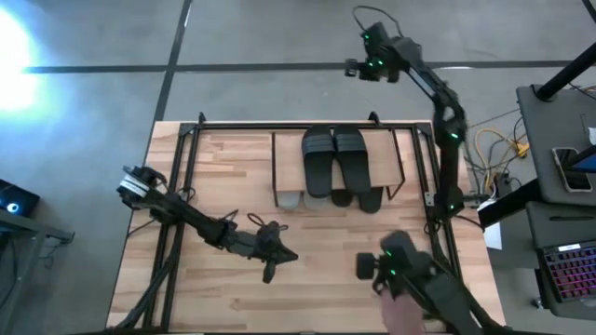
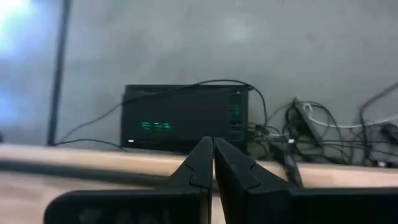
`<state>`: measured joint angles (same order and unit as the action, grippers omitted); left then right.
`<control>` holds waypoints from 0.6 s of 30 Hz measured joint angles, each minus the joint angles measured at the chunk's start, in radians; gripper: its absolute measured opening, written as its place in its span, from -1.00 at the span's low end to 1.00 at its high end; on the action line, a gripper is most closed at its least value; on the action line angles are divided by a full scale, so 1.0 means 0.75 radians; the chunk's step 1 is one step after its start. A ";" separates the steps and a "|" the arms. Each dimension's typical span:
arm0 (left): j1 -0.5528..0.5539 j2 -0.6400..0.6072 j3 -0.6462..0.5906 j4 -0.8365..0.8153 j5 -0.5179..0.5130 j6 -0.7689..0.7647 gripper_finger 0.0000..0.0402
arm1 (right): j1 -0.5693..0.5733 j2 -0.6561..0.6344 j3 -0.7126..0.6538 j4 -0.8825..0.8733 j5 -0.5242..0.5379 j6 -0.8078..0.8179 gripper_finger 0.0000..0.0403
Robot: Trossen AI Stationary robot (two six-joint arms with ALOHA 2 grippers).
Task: Pick and place slides into the shelf
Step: Adjust the black slippers under the shelf
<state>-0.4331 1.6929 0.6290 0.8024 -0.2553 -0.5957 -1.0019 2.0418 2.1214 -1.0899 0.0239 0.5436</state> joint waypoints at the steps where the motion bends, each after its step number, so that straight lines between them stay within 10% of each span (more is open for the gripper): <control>1: 0.004 0.026 0.002 -0.001 0.000 -0.001 -1.00 | 0.000 0.075 0.096 -0.057 0.004 -0.002 -0.96; 4: 0.011 0.094 0.025 0.001 0.000 -0.001 -1.00 | 0.000 0.266 0.320 -0.217 0.002 -0.013 -0.96; 18: 0.067 0.148 0.109 0.004 -0.092 0.001 -1.00 | -0.067 0.322 0.113 -0.250 -0.209 -0.036 -0.96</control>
<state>-0.3831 1.8038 0.7109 0.8052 -0.3244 -0.5953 -1.0518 2.2835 2.2063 -1.2773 -0.1332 0.5163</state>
